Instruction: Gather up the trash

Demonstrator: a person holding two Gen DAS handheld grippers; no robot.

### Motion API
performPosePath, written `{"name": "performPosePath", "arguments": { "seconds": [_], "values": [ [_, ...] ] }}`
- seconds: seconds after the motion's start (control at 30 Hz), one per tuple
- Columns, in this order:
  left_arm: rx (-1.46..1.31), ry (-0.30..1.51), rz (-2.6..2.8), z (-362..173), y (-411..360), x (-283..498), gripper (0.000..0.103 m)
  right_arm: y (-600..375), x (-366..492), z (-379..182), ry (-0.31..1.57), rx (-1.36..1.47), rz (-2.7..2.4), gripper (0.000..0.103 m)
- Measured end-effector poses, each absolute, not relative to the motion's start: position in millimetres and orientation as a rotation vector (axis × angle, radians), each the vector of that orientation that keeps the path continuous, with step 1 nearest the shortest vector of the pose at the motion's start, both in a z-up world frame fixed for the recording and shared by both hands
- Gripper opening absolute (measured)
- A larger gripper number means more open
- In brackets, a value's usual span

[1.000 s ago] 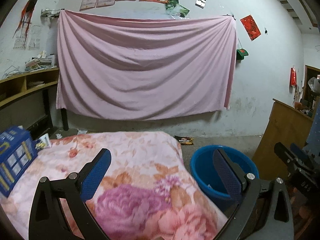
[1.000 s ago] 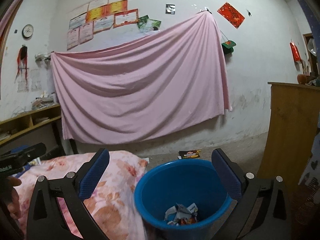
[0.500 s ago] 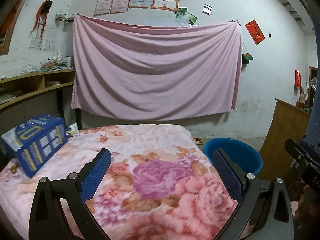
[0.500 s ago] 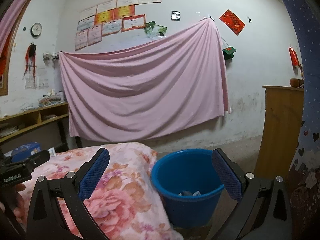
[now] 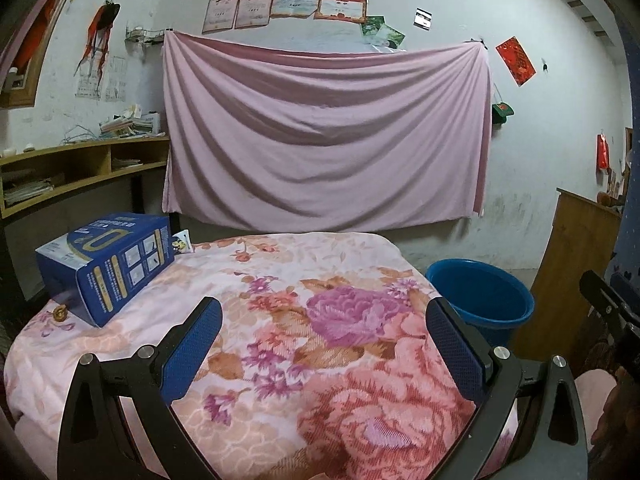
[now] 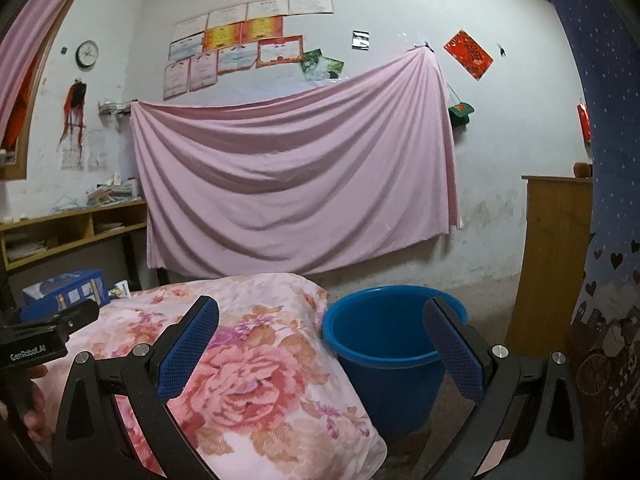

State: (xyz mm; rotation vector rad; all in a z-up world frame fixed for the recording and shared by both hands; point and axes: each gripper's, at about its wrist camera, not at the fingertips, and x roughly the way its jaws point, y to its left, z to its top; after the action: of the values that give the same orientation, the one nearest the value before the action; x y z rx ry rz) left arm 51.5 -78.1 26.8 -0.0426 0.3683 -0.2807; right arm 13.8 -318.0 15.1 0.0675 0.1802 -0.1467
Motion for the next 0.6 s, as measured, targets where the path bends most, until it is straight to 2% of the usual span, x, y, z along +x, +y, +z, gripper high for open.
{"name": "performPosePath", "arguments": {
  "seconds": [0.6],
  "values": [
    [-0.037, 0.377, -0.27, 14.2, -71.8, 48.4, 0.1, -309.5, 12.6, 1.1, 0.213, 0.06, -0.146, 0.103]
  ]
}}
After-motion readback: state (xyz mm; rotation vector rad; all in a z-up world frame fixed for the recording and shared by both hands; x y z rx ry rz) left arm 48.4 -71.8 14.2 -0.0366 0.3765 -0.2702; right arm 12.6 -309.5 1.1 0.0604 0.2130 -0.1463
